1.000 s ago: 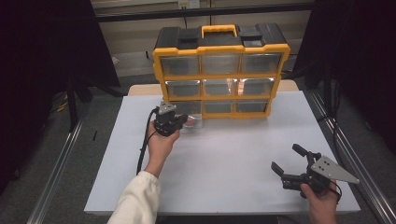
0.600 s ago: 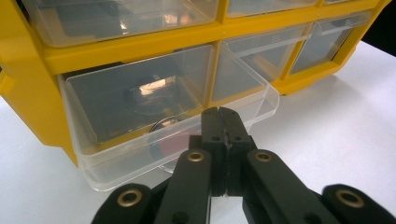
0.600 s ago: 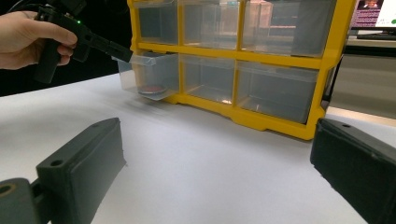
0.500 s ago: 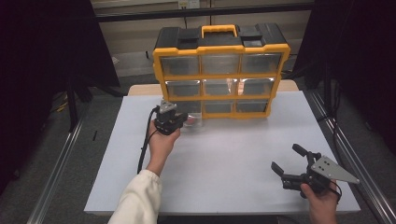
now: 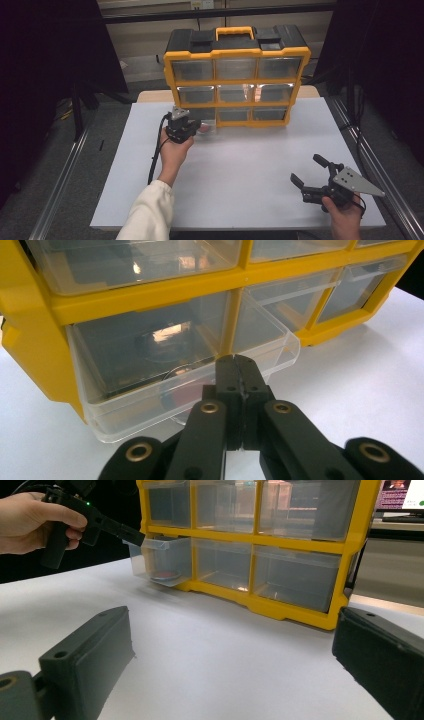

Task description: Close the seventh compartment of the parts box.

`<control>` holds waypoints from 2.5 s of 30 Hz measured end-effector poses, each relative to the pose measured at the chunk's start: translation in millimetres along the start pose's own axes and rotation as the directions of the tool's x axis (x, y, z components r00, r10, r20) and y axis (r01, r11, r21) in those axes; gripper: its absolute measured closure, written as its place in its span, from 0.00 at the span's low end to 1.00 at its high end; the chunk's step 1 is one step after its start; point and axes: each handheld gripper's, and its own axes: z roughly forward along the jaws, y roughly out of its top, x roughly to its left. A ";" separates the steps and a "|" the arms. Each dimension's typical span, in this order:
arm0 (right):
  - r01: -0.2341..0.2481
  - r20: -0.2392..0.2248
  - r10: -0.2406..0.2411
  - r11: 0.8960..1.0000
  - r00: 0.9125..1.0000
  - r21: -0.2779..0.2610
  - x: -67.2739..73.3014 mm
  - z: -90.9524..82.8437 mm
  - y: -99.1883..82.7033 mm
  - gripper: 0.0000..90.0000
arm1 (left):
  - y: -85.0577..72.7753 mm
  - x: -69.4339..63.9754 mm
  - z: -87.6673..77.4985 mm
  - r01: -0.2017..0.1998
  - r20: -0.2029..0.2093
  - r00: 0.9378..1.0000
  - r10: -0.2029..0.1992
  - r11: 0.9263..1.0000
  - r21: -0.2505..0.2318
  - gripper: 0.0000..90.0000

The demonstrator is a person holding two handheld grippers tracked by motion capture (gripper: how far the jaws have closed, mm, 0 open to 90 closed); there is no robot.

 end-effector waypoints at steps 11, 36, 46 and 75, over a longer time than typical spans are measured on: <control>-0.001 -0.002 0.001 1.000 1.000 -0.004 0.3 0.0 0.3 0.03 | 1.0 0.7 1.9 0.002 -0.011 1.000 -0.002 1.000 -0.002 1.00; -0.005 -0.002 0.005 1.000 1.000 -0.003 0.4 0.7 -0.2 0.02 | 4.6 2.4 4.8 -0.005 -0.034 0.999 0.004 1.000 -0.004 1.00; -0.007 -0.002 0.007 1.000 1.000 -0.002 0.7 1.1 -0.3 0.02 | 5.4 2.8 6.7 -0.005 -0.045 0.999 0.005 1.000 -0.006 1.00; 0.000 -0.005 0.000 1.000 1.000 -0.003 0.1 0.7 -0.3 0.02 | 8.0 4.9 13.0 0.008 -0.060 0.998 -0.010 1.000 -0.023 1.00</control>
